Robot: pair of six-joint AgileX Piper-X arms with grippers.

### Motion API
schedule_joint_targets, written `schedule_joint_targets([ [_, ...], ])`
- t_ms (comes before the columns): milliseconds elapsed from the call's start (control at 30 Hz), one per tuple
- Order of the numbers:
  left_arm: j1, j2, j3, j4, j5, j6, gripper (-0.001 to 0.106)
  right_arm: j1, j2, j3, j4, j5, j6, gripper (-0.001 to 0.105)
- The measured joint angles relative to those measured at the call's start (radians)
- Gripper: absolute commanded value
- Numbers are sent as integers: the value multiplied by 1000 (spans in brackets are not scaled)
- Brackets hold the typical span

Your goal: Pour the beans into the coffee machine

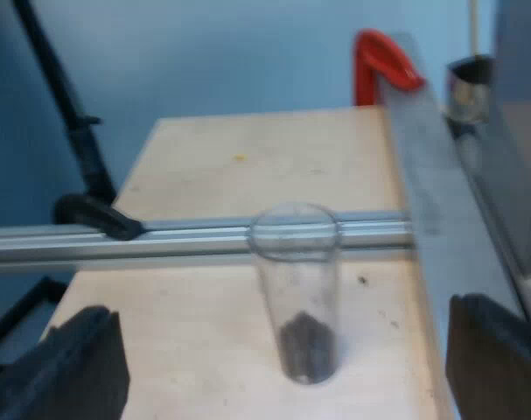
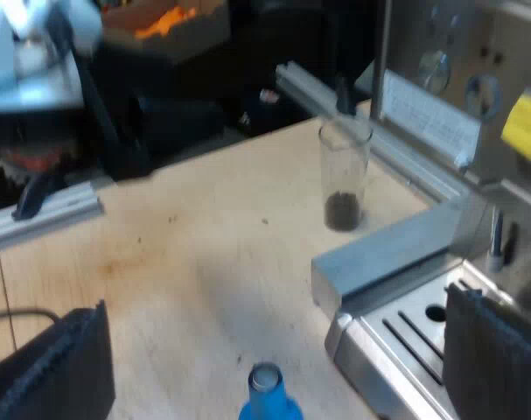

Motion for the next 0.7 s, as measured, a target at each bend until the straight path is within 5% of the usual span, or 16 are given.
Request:
schedule_joint_targets([
  [333, 0, 130, 64, -251, -15, -1, 75, 0, 0, 0, -7, 8, 0, 78],
  [533, 0, 305, 62, -362, -15, -2, 75, 0, 0, 0, -38, 28, 0, 78],
  [700, 0, 575, 65, -494, -18, -2, 75, 0, 0, 0, -45, 31, 29, 78],
])
